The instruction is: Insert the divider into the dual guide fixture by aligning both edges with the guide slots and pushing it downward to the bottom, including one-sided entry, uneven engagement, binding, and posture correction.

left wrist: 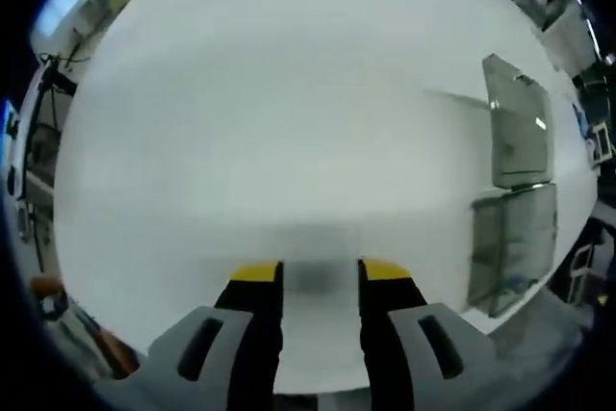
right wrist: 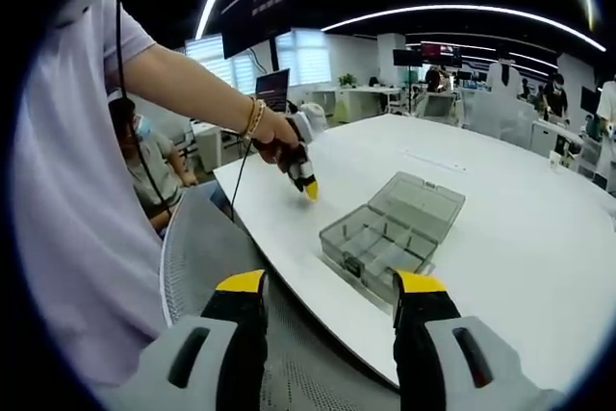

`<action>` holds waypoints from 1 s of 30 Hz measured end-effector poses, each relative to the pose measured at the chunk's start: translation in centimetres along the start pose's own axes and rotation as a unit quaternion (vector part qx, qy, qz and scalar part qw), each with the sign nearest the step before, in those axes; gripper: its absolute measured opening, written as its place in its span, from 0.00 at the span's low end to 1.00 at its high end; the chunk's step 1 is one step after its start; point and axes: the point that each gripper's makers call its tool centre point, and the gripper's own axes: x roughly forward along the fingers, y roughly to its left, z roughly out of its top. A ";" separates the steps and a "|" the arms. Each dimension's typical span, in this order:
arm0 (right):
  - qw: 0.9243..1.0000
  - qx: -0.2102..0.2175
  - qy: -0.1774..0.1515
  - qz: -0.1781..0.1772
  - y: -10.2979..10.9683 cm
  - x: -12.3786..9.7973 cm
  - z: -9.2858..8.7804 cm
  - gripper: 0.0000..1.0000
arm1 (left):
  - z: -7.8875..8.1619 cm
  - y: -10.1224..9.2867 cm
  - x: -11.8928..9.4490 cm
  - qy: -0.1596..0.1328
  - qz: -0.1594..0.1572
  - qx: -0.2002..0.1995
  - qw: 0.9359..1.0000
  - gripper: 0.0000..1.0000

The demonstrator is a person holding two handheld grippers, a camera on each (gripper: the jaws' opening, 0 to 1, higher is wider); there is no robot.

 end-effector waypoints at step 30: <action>0.999 -0.015 0.030 -0.003 0.2 0.6 -0.5 0.48 | 2.4 -2.8 -3.9 -0.156 -0.135 -0.033 0.978 0.28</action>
